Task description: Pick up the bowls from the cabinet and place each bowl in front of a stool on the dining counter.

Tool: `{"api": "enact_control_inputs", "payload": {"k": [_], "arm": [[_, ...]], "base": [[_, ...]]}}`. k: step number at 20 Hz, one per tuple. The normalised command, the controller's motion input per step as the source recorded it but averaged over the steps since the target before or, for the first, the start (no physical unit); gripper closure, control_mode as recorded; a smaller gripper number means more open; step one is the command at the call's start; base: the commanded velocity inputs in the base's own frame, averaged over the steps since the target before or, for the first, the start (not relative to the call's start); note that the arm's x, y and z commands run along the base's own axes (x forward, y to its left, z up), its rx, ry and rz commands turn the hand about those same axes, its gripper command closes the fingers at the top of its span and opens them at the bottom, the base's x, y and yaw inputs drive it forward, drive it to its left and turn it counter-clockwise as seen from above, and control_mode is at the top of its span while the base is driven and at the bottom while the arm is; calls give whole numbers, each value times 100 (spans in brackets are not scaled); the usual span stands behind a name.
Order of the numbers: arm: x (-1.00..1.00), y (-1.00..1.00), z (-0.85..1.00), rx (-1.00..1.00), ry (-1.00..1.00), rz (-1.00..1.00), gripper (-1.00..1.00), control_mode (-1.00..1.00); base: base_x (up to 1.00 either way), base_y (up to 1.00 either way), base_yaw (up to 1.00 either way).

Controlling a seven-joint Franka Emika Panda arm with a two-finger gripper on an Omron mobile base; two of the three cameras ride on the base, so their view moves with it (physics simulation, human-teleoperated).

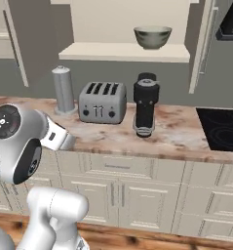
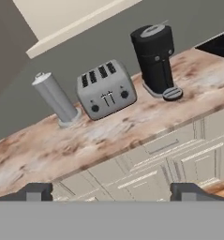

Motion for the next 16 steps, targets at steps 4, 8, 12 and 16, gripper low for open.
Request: {"api": "enact_control_inputs", "payload": {"k": [4, 8, 12, 16], "arm": [[0, 0, 0, 0, 0, 0, -100, 100], [0, 0, 0, 0, 0, 0, -100, 100], [0, 0, 0, 0, 0, 0, -100, 100], [0, 0, 0, 0, 0, 0, -100, 100]], "base": [[25, -68, 0], [26, -57, 0], [79, 1, 0], [100, 11, 0]]}}
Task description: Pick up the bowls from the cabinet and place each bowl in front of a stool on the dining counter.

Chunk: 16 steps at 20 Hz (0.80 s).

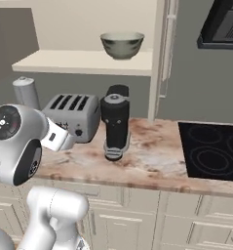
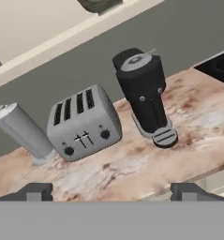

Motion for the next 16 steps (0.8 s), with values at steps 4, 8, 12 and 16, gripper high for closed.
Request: {"api": "enact_control_inputs", "payload": {"k": [4, 8, 12, 16], "arm": [[0, 0, 0, 0, 0, 0, -100, 100], [0, 0, 0, 0, 0, 0, -100, 100], [0, 0, 0, 0, 0, 0, -100, 100], [0, 0, 0, 0, 0, 0, -100, 100]], "base": [[92, 3, 0], [61, -2, 0], [24, 0, 0], [0, 0, 0]]}}
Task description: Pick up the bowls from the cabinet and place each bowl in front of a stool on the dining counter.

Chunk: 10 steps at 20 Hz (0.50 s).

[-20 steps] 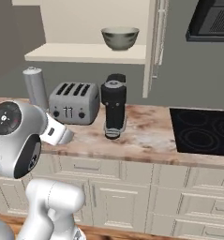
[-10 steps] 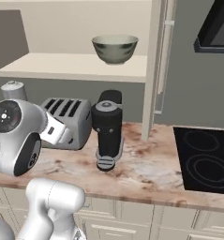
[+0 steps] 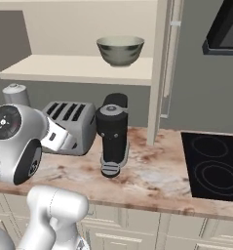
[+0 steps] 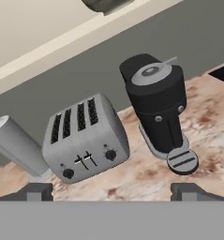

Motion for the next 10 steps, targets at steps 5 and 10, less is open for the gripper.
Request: {"api": "enact_control_inputs", "payload": {"k": [5, 10], "arm": [[0, 0, 0, 0, 0, 0, -100, -100], [0, 0, 18, 0, 1, -13, -100, -100]], "base": [[0, 0, 0], [0, 0, 0]]}}
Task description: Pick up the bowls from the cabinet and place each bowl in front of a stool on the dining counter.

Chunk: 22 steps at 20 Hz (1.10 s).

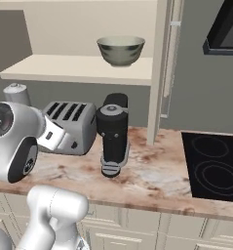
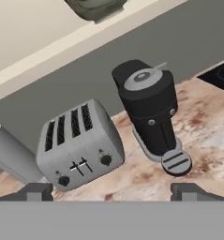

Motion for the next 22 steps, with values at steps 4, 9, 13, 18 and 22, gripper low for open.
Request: {"api": "enact_control_inputs", "payload": {"k": [4, 9, 13, 18, 22], "arm": [[0, -6, 54, 0, 0, -3, -100, -100], [10, -14, 60, 0, 1, -1, -100, -100], [21, -10, 38, 0, 3, 0, -100, -100], [38, -9, 22, 0, -1, -3, -100, -100], [51, 0, 11, 0, -6, -1, -100, -100]], "base": [[0, 0, 0], [0, 0, 0], [0, 0, 0], [0, 0, 0], [0, 0, 0]]}}
